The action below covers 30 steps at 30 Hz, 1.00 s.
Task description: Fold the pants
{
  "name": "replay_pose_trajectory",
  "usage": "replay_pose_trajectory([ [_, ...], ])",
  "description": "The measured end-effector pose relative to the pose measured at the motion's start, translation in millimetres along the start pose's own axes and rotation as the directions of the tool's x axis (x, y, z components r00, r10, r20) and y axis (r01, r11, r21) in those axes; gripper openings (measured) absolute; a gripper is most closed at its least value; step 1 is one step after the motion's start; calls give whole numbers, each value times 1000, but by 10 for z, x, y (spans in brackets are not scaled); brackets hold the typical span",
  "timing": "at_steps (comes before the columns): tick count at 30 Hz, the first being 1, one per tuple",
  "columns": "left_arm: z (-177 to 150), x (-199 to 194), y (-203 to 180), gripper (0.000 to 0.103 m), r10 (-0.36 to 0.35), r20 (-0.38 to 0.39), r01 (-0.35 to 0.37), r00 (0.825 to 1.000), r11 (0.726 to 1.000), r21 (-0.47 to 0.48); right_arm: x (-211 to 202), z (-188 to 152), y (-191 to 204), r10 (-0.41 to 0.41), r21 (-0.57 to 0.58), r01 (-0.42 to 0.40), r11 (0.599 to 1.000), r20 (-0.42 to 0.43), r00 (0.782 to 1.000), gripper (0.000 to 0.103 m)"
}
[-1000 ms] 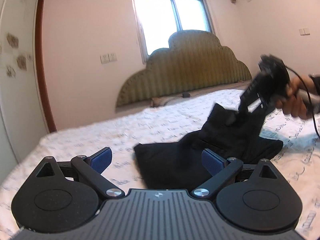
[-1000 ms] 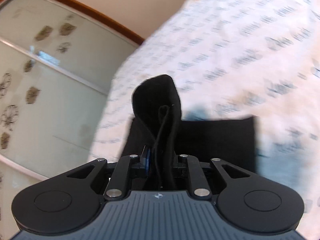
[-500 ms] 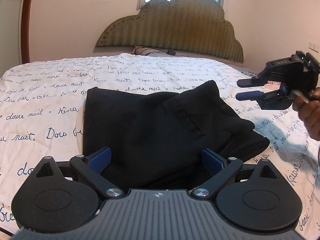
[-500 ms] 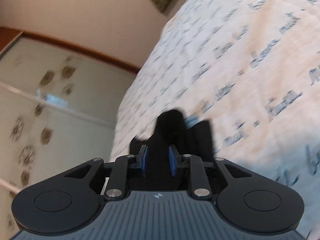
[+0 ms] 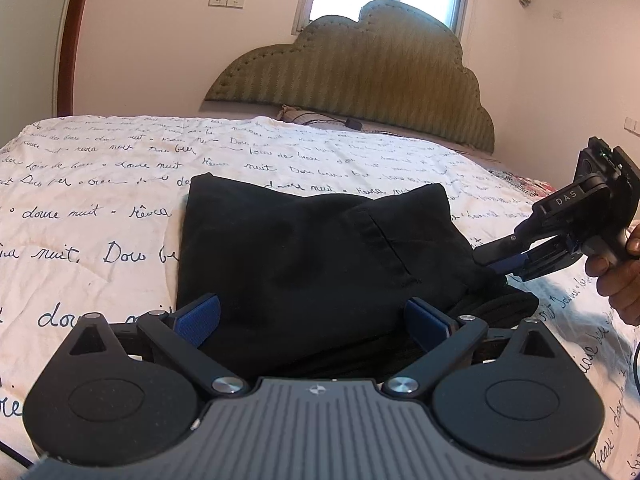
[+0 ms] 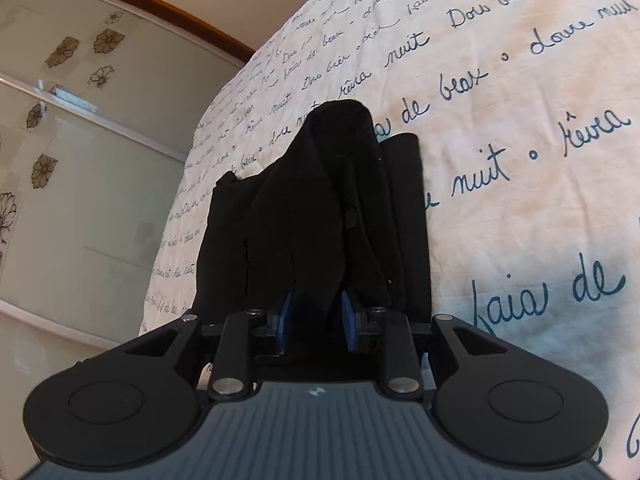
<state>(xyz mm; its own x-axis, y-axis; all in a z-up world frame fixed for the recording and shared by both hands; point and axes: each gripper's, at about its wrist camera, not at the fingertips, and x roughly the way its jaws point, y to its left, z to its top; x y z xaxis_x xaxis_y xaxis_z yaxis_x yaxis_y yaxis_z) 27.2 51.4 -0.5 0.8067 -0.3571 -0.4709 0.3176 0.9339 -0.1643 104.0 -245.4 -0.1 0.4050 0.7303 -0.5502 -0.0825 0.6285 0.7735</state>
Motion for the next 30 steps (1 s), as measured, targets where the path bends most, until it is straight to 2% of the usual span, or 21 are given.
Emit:
replay_pose_trajectory([
  [2,0,-8,4,100,-5,2,5,1000,1000,-6,-71,4,-91,54,47,-55,997,22,998,26],
  [5,-3,-14,21,100,-14,6,14,1000,1000,-17,-125,-36,-99,101,41,-104,994,73,992,28],
  [6,-4,-11,31,100,-20,7,20,1000,1000,-23,-99,-39,-109,100,47,-104,993,75,992,31],
  [7,-6,-7,48,100,-28,8,28,1000,999,-31,-65,-40,-128,112,54,-116,992,78,991,44],
  [9,-8,-7,80,100,-42,11,42,999,998,-50,13,-47,-191,191,62,-197,978,94,977,61],
  [12,-14,-25,128,100,-57,25,59,998,995,-81,94,-86,-282,248,70,-259,963,137,959,64],
  [17,-12,-38,148,100,-66,34,69,997,993,-101,51,-258,-383,275,-4,-280,960,201,940,50],
  [19,-9,-43,147,100,-63,35,66,997,992,-103,16,-260,-383,224,-1,-228,974,203,953,27],
  [21,-5,-45,135,100,-56,32,59,998,993,-99,-29,-255,-327,189,-38,-185,982,194,963,13],
  [23,0,-39,132,101,-55,28,58,998,993,-99,-74,-253,-241,165,-86,-151,985,181,970,12],
  [26,6,-32,134,101,-56,22,58,998,993,-101,-90,-208,-163,130,-88,-118,989,156,979,13],
  [30,7,-22,108,101,-42,11,43,999,995,-87,31,-220,-32,99,-130,-89,988,74,992,13],
])
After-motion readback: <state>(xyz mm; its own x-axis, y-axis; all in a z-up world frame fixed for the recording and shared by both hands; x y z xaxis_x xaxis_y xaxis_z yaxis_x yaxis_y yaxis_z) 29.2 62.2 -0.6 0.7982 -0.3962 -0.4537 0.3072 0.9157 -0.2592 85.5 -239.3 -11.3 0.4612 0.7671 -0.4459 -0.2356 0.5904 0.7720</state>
